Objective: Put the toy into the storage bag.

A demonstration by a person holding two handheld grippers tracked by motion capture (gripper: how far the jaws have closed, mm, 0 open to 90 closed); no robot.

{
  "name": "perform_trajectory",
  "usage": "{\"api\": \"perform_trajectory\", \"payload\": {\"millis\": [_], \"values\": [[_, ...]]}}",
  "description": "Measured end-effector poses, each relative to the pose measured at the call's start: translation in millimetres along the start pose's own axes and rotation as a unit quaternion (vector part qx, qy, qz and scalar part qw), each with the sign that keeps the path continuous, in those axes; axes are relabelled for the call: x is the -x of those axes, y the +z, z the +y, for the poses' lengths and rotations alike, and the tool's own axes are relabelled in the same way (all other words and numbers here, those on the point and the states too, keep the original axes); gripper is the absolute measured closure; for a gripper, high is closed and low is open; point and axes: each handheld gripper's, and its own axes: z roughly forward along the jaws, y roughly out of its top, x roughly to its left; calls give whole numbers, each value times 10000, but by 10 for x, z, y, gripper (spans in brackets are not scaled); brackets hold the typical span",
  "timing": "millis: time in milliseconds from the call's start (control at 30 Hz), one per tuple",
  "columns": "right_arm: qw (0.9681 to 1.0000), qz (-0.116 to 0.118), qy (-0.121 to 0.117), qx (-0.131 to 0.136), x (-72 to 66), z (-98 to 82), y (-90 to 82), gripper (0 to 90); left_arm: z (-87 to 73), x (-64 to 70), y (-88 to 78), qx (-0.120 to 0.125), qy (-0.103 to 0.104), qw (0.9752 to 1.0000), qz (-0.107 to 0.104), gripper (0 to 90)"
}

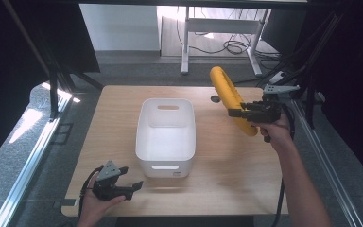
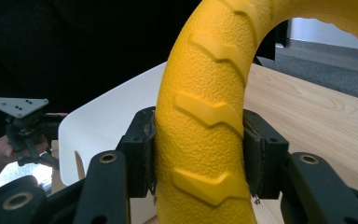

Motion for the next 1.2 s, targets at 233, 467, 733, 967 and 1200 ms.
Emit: {"api": "perform_trajectory", "payload": {"millis": [233,467,733,967,1200], "values": [[9998,53,-149,117,-129,36,-17,522,0,6,8,-19,11,10000,-7,190],[9995,169,-201,173,-221,81,18,522,-2,0,-2,12,-6,10000,1,190],[9989,292,-285,248,-309,122,43,522,-3,1,1,4,-3,10000,-6,190],[9983,350,-393,263,-395,164,53,522,-2,3,0,7,-6,10000,-1,190],[9974,445,-513,237,-496,223,99,522,-2,3,-2,11,-8,10000,-2,190]]}}
